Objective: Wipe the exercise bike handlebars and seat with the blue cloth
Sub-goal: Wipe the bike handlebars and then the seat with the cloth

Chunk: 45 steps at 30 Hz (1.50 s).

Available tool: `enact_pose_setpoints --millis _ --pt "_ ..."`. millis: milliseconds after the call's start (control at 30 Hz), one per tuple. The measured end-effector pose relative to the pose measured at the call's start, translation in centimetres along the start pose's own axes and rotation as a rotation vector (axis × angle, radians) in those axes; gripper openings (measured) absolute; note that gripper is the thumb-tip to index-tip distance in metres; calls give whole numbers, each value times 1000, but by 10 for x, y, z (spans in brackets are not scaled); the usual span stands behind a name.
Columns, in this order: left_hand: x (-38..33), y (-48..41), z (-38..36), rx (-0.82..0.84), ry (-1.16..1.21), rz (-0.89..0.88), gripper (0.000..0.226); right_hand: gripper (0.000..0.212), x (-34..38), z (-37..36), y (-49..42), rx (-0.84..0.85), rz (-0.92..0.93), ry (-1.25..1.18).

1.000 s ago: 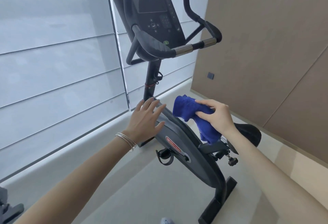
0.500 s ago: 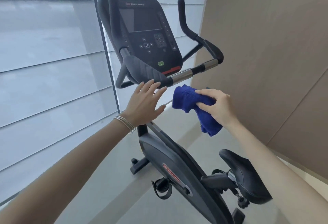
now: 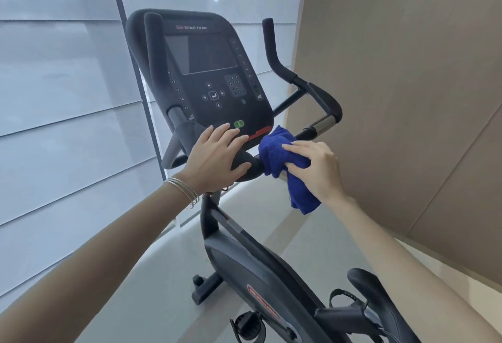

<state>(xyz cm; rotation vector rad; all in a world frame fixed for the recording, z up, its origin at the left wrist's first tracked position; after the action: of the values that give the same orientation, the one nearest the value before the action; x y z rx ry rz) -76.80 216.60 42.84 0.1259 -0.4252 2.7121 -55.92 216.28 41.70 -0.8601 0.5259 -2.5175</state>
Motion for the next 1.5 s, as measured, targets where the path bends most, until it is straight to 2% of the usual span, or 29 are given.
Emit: enact_pose_setpoints --millis 167,333,500,667,833,933,1200,1500 --pt "18 -11 -7 29 61 -78 73 37 11 -16 -8 -15 -22 -35" --pt "20 -14 -11 -35 62 -150 67 42 19 -29 -12 -5 -134 -176" --pt "20 -14 -12 -63 70 -180 59 40 20 -40 -23 -88 -154 -133" --pt "21 -15 -15 -19 81 -184 61 35 5 -36 -44 -107 -236 -77" --pt "20 -14 -13 -28 91 -180 60 35 -16 -21 -58 -10 -351 -140" --pt "20 -13 -12 -39 103 -174 59 37 -12 -15 -55 58 -344 -125" --pt "19 -14 -14 -73 119 -190 57 47 6 -32 -2 -29 -244 -206" --pt "18 -14 -13 -12 108 -171 59 39 -48 -7 -47 -79 -382 -170"
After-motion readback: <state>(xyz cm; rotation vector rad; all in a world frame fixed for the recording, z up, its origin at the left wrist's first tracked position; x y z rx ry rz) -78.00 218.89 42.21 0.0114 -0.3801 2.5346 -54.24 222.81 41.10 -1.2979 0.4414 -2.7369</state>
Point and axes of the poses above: each hand's wrist, its own y-axis away from the middle knuckle, its own z-axis out of the back of the hand, x = y × z, the point moved 4 cm from there along -y, towards the middle knuckle, and after that the axes turned 11 degrees about x, right-handed, at the moved point
